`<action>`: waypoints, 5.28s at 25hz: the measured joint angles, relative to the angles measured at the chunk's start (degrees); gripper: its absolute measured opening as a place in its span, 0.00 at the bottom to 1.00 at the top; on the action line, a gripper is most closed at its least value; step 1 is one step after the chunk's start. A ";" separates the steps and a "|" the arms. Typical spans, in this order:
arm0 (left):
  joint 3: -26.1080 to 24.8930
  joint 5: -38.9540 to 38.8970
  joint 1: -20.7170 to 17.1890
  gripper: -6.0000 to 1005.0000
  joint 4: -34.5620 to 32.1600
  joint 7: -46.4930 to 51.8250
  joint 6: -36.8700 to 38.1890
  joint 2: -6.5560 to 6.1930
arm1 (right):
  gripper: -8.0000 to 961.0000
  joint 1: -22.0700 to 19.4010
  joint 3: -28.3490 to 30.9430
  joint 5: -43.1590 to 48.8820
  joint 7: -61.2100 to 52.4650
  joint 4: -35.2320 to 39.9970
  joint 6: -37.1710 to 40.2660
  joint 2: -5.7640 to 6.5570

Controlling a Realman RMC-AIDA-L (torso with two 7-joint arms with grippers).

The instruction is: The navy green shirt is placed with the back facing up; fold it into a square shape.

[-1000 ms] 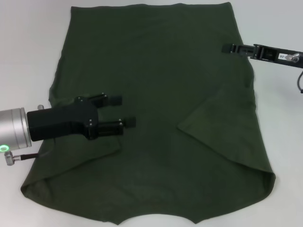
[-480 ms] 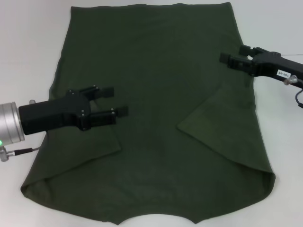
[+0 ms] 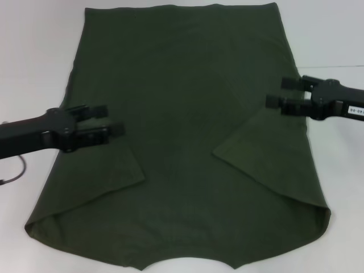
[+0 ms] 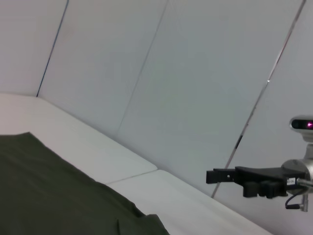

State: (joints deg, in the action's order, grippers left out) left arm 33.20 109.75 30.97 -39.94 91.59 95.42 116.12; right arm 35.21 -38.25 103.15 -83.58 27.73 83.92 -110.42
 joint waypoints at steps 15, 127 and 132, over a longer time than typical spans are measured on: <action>-11.58 13.73 -3.02 0.86 -6.05 18.34 9.76 -2.17 | 0.97 1.59 -0.83 9.98 -3.92 4.19 11.33 0.87; -10.66 43.22 2.44 0.86 2.99 40.25 -4.49 -4.99 | 0.96 4.78 -4.86 15.07 -4.22 4.78 10.56 0.56; -10.58 43.04 2.72 0.86 3.11 40.25 -4.45 -4.93 | 0.96 4.78 -4.99 15.07 -4.22 4.78 10.56 0.56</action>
State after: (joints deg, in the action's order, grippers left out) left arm 22.62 152.78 33.69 -36.83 131.84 90.97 111.19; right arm 39.99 -43.25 118.21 -87.80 32.52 94.48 -109.86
